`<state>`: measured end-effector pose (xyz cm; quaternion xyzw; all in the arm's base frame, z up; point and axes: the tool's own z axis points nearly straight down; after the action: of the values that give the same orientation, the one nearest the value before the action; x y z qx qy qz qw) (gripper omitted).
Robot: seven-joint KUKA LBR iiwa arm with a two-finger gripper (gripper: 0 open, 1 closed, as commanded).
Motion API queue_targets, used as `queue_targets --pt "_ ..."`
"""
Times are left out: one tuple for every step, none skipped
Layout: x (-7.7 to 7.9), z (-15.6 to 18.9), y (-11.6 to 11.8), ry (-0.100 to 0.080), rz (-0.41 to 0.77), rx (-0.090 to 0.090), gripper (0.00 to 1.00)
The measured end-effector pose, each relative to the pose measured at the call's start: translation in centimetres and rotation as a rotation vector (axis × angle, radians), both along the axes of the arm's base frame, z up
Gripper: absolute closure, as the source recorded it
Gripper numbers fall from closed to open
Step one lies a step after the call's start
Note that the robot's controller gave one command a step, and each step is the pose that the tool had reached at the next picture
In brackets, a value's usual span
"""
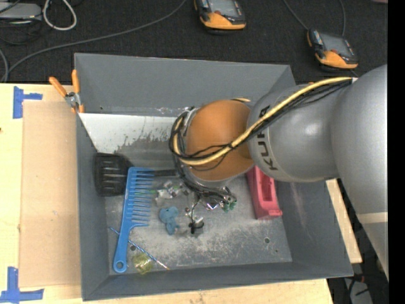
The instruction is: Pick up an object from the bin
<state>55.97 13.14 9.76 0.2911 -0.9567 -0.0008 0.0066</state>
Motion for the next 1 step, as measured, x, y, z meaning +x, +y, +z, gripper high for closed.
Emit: queue_targets --pt "0.06 -1.98 1.21 -0.015 0.348 0.006 0.00"
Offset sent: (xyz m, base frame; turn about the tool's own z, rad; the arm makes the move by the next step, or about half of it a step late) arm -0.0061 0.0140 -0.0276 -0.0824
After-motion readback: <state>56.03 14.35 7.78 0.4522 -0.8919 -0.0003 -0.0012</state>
